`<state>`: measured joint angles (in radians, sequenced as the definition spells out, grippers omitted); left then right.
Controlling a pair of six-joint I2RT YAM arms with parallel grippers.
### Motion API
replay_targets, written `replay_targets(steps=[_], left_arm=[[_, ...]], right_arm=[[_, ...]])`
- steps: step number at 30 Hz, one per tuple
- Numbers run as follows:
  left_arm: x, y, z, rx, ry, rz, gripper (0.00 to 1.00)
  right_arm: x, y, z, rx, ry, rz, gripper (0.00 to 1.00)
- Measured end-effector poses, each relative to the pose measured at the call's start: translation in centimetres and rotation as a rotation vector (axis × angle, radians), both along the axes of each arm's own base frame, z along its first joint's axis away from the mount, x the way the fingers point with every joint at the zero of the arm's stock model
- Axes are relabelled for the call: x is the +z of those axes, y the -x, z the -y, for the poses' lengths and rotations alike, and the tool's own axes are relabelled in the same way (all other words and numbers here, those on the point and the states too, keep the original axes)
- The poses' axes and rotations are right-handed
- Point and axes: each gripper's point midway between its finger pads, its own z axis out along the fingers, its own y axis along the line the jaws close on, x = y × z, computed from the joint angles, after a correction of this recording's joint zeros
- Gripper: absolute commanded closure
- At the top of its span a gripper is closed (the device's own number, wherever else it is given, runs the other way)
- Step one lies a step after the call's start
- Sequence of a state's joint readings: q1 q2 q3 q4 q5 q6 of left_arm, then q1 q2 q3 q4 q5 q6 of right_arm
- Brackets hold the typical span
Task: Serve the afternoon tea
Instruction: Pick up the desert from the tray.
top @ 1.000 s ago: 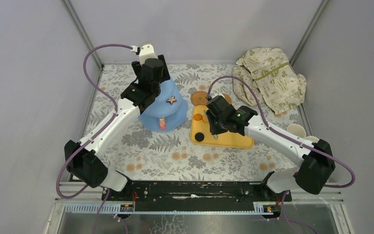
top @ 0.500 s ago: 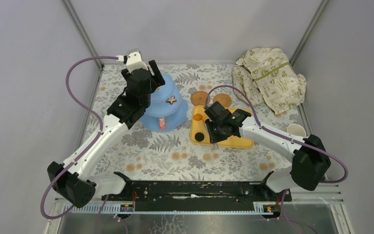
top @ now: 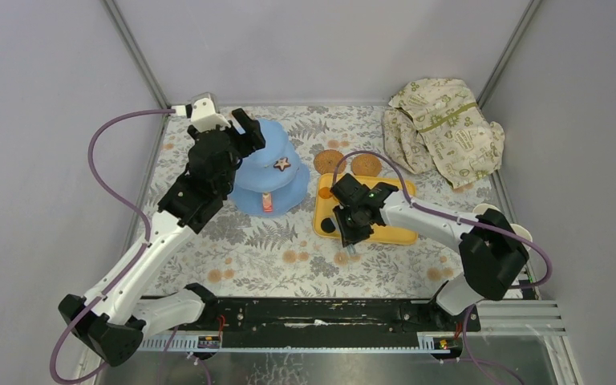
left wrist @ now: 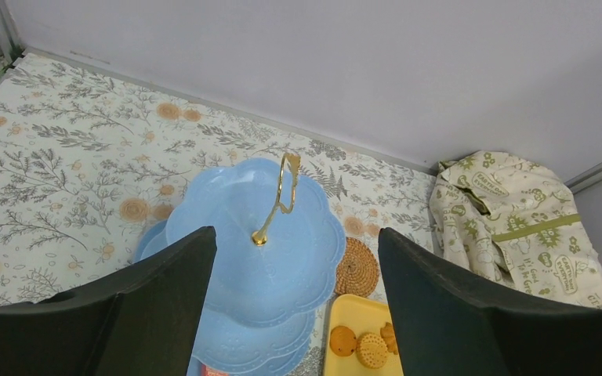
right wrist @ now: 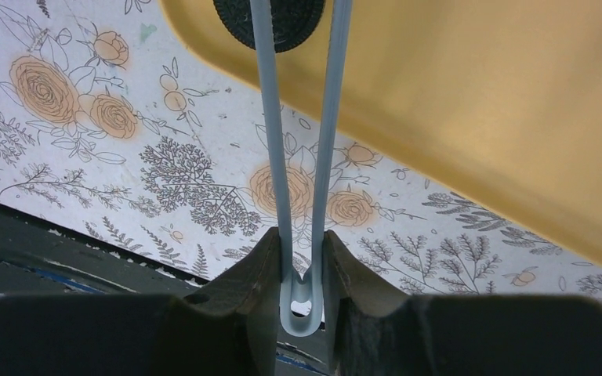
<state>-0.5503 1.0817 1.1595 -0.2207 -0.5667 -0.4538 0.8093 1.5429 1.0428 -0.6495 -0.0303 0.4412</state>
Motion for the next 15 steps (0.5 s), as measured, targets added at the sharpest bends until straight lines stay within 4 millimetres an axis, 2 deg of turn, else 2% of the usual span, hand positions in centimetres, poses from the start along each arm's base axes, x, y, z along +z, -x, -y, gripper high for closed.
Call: replay_targets(steps=[8, 15], left_arm=[[0.3, 0.5, -0.1, -0.009, 0.010, 0.015, 0.16], [0.2, 0.6, -0.2, -0.010, 0.009, 0.017, 0.15]], right_arm=[[-1.4, 0.8, -0.5, 0.009, 0.014, -0.060, 0.69], [-1.2, 0.6, -0.8, 0.007, 0.011, -0.057, 0.69]])
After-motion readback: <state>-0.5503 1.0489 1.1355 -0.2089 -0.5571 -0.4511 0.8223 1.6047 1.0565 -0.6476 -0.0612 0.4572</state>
